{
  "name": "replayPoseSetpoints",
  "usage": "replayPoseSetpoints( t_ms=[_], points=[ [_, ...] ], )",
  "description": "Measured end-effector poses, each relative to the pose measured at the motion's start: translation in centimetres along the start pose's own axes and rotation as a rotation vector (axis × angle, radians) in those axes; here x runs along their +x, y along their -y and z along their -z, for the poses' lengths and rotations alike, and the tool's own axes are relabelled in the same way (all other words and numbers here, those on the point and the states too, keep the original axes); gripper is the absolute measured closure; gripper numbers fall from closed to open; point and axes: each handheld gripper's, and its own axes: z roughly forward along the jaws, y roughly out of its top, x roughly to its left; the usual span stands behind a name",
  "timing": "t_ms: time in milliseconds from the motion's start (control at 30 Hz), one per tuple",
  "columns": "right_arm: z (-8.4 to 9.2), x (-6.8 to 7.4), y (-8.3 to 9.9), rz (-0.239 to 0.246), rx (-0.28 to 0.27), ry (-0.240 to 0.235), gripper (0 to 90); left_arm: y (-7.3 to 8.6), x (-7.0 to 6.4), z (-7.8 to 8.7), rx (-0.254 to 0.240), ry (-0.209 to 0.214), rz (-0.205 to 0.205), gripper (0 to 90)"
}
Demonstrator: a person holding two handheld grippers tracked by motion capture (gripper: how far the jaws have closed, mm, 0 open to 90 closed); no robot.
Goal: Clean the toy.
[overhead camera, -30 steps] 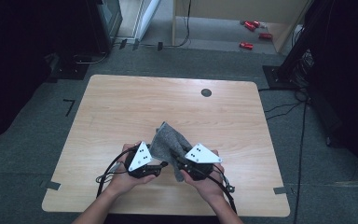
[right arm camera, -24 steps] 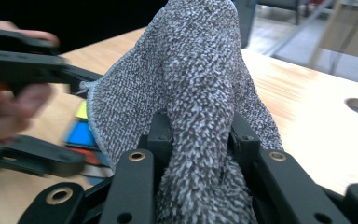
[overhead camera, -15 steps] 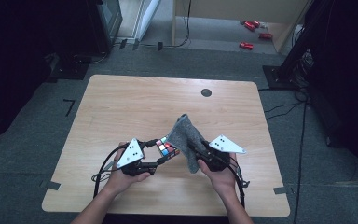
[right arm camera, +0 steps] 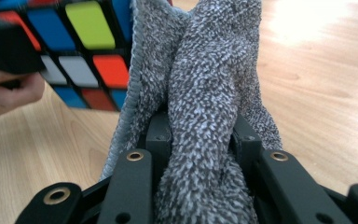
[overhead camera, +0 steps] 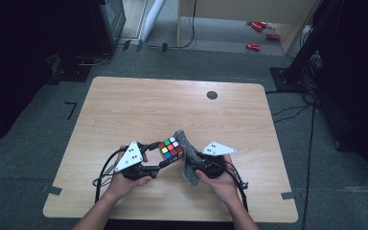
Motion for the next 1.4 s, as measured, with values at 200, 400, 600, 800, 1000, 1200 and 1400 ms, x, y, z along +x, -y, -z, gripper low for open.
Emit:
replayPoseSetpoints(
  t_ms=[200,400,600,800,1000,1200,1400],
  points=[
    [1.0,-0.3,-0.5,-0.031,-0.073,0.025,67.8,0.0,0.1,0.0,0.008,-0.008,0.003,34.9],
    [2.3,-0.2,-1.1,-0.056,-0.181,-0.030,67.8,0.0,-0.2,-0.2,0.008,0.011,0.001,34.9],
    [1.2,0.0,-0.5,-0.046,-0.132,-0.062,67.6,0.0,0.1,0.0,0.004,0.009,0.015,34.9],
    [0.2,0.2,0.0,-0.002,-0.039,-0.058,67.1,-0.1,0.5,0.3,-0.008,-0.002,0.032,34.8],
    [0.8,0.1,-0.3,-0.010,-0.086,0.003,66.9,-0.1,0.6,0.4,-0.013,-0.005,0.039,34.9],
    [1.9,0.6,-0.9,0.000,-0.194,-0.029,66.7,-0.1,0.4,0.2,-0.006,0.004,0.032,34.9],
    [0.4,0.6,-0.1,0.010,-0.086,-0.040,66.6,-0.1,0.7,0.4,-0.013,-0.008,0.040,34.8]
  ],
)
